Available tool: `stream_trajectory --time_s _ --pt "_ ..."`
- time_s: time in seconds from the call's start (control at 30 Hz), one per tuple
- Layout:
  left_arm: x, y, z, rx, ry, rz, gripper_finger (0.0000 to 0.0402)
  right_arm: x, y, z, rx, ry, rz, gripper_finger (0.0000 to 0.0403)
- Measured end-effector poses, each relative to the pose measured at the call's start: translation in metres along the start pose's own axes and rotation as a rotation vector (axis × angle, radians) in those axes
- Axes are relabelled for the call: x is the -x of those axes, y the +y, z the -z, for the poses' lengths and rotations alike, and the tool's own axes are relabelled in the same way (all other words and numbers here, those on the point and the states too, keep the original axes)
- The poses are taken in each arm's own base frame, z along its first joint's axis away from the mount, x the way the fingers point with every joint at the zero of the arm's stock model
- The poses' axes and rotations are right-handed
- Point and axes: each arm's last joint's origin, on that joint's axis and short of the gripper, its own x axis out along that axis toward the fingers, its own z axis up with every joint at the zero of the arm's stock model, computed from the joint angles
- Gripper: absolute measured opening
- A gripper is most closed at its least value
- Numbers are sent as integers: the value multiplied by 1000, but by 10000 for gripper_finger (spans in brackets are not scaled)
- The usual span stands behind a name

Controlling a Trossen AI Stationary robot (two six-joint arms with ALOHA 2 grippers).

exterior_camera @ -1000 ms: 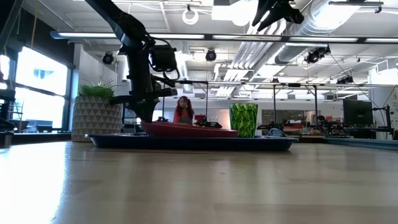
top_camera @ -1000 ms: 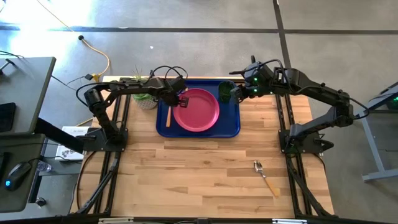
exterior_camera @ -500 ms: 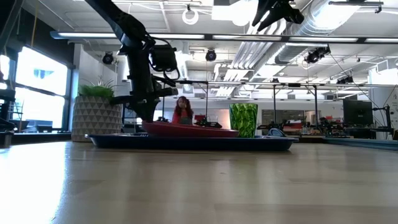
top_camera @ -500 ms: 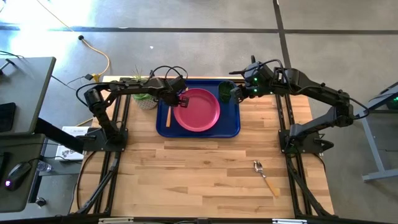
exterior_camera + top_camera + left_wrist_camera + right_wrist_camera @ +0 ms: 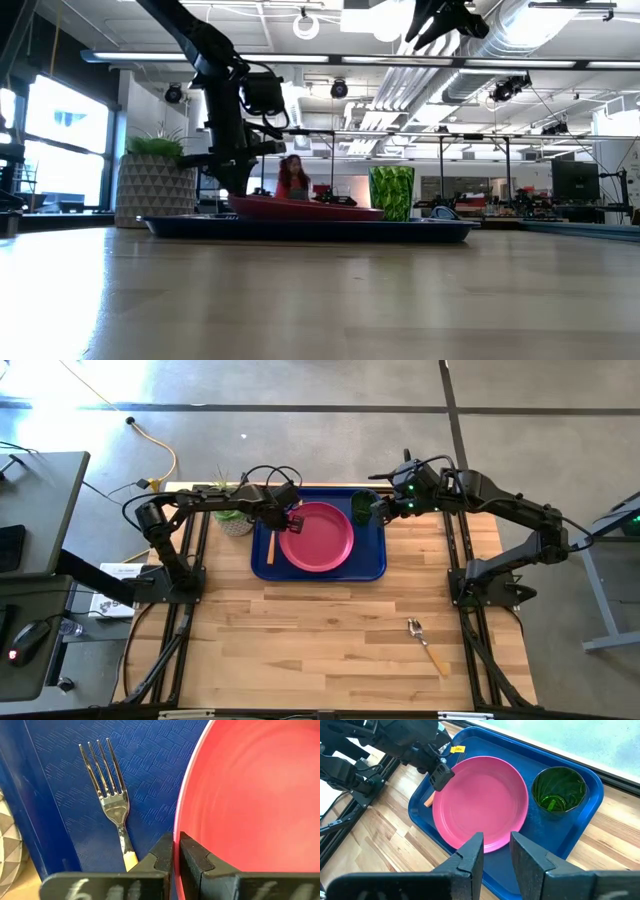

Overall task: Pick and place plate/cup/fork/spoon on tray
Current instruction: Put the pink plate on the blue tray, then adjust the green cup on the blue tray

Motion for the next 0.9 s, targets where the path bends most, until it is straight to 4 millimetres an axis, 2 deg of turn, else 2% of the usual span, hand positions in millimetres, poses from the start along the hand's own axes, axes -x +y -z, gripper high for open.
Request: stream_trajectory --time_s 0.23,0.67,0.9 --pt "0 0 0 -32 9 11 10 0 0 0 0 0 0 87" --pt "-1 -2 -1 -16 -9 21 60 0 0 0 0 1 -1 87" --pt "2 -2 -1 -17 13 55 59 0 0 0 3 1 -1 87"
